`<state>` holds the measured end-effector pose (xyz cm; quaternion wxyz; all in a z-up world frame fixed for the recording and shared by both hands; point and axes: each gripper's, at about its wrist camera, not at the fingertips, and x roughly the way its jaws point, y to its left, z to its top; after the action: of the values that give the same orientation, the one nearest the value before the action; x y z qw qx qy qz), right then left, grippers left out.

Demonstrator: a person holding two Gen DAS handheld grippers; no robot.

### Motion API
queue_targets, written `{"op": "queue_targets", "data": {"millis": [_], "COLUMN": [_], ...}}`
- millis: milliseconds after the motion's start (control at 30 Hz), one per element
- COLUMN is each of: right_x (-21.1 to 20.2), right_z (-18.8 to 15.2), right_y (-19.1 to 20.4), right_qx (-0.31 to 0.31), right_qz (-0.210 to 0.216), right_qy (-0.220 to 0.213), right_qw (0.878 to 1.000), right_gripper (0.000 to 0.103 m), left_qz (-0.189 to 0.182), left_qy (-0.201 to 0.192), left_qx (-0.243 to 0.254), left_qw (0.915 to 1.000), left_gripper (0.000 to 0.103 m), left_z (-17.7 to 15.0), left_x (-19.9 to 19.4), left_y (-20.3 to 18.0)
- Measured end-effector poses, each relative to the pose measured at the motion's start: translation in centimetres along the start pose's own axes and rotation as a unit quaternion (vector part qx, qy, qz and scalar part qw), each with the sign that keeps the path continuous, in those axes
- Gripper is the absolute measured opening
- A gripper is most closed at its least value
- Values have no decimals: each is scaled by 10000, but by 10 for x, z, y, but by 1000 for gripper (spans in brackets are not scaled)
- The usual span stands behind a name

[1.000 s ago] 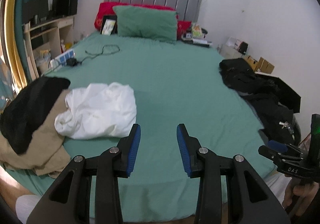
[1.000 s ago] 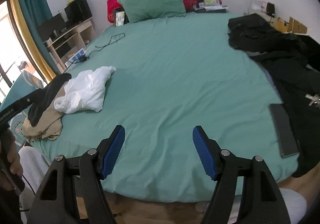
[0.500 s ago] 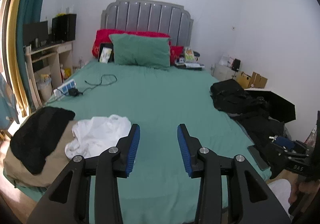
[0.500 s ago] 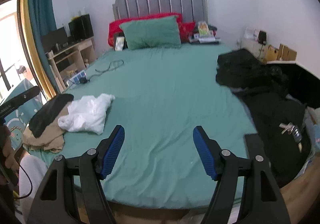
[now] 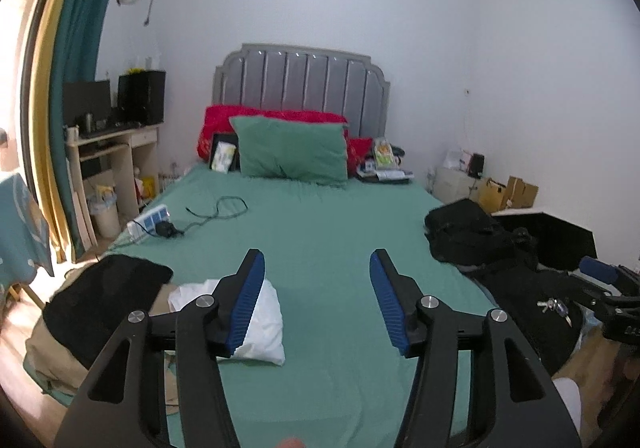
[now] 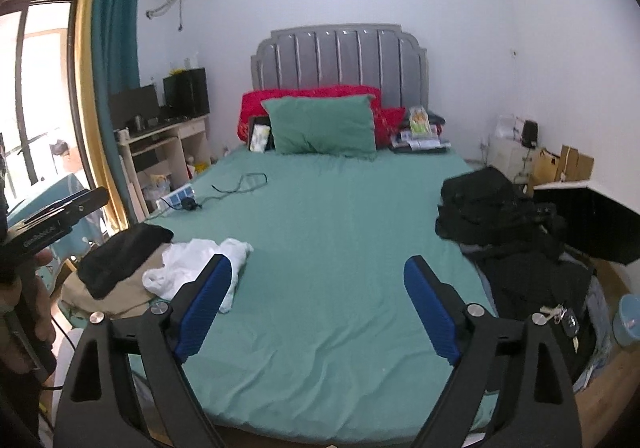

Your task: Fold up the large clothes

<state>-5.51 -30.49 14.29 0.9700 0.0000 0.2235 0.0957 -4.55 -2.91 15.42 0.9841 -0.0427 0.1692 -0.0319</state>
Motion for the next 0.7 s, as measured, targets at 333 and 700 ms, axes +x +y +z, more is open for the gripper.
{"op": "queue_targets", "data": {"millis": [333,700], "right_x": [-24,-28], "right_z": [18,30], "right_y": [15,40], "right_qx": [-271,-364], "right_qz": [-18,114], "right_qy": [-602,-901], "right_qw": [9978,9952], "right_gripper": [102,102], "left_qz": [172,442], "left_qy": [-433,-769], "left_qx": [16,-89], "left_qw": [9989,9960], "left_gripper": [75,85], "left_z": [13,18], "left_x": [-24,-42], "left_y": [10,30]}}
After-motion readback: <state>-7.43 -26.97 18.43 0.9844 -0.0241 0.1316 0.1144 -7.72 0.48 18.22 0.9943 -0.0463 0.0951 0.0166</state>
